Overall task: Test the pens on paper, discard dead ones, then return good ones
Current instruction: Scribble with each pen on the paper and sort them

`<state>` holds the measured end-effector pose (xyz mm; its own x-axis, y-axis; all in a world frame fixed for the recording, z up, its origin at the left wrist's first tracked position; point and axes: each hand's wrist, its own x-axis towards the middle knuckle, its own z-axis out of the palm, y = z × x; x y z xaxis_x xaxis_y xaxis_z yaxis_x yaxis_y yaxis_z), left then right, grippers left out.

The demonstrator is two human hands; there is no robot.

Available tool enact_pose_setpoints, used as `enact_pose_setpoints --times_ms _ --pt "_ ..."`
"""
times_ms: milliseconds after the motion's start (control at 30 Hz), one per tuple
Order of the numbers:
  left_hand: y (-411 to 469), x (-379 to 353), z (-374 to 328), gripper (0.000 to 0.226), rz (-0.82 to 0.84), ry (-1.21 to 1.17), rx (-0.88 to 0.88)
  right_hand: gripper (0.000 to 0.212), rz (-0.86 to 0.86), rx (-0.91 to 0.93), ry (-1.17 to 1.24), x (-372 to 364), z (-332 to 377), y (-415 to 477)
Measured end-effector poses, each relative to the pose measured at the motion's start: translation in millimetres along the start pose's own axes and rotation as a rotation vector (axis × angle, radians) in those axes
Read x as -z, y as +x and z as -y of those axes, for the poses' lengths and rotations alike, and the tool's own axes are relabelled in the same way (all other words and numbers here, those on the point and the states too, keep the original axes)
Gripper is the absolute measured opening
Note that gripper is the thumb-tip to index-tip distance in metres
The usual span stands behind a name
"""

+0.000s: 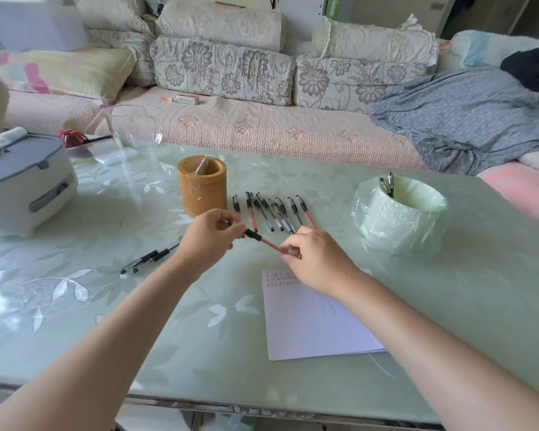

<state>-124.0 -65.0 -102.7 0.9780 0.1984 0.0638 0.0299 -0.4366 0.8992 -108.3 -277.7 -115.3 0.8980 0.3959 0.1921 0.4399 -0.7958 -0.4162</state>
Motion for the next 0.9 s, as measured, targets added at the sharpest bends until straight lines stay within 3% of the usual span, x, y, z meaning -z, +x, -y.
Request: enact_pose_setpoints --times_ms 167,300,433,500,567,767,900 --pt "1 23 27 0.029 -0.051 0.388 -0.079 0.011 -0.029 -0.189 0.086 -17 30 7" --pt "3 50 43 0.023 -0.071 0.485 -0.058 0.035 -0.010 -0.292 0.114 -28 54 28" --pt "0 75 62 0.027 -0.071 0.721 -0.060 0.031 0.015 -0.391 0.060 -44 73 60" --pt "-2 85 66 0.031 -0.024 0.824 -0.018 0.018 0.021 -0.414 0.050 -53 79 75" --pt "-4 91 69 0.032 -0.004 0.869 -0.002 0.014 0.022 -0.413 0.008 -61 81 86" --pt "-5 98 76 0.034 0.031 0.831 -0.005 0.049 -0.025 -0.315 -0.038 -64 80 94" --pt "-4 99 77 0.032 0.019 0.777 0.000 0.022 -0.033 -0.261 -0.118 -65 79 92"
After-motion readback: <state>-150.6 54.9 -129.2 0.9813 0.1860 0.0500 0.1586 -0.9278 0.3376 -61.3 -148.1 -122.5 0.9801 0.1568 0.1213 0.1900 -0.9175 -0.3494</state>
